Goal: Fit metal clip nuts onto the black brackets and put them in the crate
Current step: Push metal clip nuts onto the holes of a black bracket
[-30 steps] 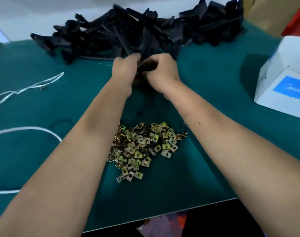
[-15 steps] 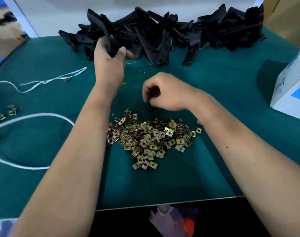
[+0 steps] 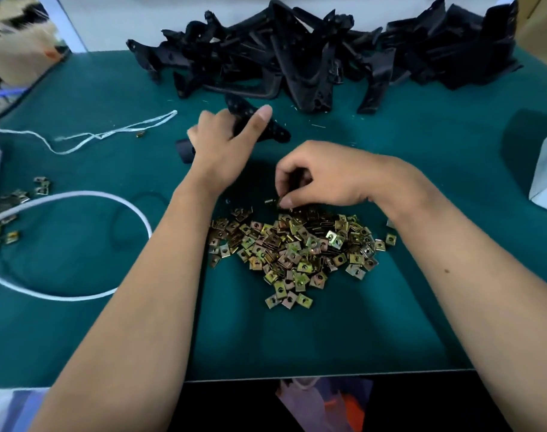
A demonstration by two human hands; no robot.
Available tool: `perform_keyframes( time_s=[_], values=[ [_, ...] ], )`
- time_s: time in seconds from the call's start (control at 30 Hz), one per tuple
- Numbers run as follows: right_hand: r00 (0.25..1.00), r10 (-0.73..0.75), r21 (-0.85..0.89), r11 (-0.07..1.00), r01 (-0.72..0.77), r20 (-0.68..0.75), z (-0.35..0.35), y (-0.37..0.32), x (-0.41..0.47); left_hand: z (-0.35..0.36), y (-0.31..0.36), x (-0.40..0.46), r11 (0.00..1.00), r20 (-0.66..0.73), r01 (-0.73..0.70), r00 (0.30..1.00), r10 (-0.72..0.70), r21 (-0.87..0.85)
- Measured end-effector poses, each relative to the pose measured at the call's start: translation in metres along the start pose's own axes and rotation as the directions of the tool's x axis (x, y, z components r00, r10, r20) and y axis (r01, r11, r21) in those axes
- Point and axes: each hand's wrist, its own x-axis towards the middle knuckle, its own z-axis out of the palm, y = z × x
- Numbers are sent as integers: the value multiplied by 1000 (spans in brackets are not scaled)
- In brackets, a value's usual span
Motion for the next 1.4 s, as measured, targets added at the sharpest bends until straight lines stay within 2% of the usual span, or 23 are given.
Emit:
perform_keyframes(
  time_s=[0.1,0.17,0.27,0.37,0.5,0.63,0.93,1.1,1.4],
  values=[
    [996,-2,236,971,24,-91,1,18,-14,9,2,-1,981,-20,-62,998,59,-182],
    [983,-9,411,908,85,-183,5,28,-24,15,2,-1,956,-29,-109,994,105,-272],
    [935,57,627,756,188,-350,11,40,-31,16,1,0,958,67,-128,987,149,-258],
    [888,139,713,655,250,-439,12,45,-30,16,0,-1,965,171,-147,968,185,-215],
    [825,199,718,623,310,-528,15,46,-26,15,3,-4,962,211,-195,949,235,-192],
    [817,219,724,618,308,-534,16,46,-24,13,4,-4,957,235,-221,936,263,-188],
    [769,246,655,702,279,-590,18,46,-20,15,4,-4,953,264,-245,921,286,-178],
    [771,212,595,762,254,-600,20,46,-19,18,4,-4,949,274,-246,915,295,-199],
    [780,214,613,747,257,-588,22,44,-18,18,4,-5,947,290,-233,912,291,-220]
  ],
)
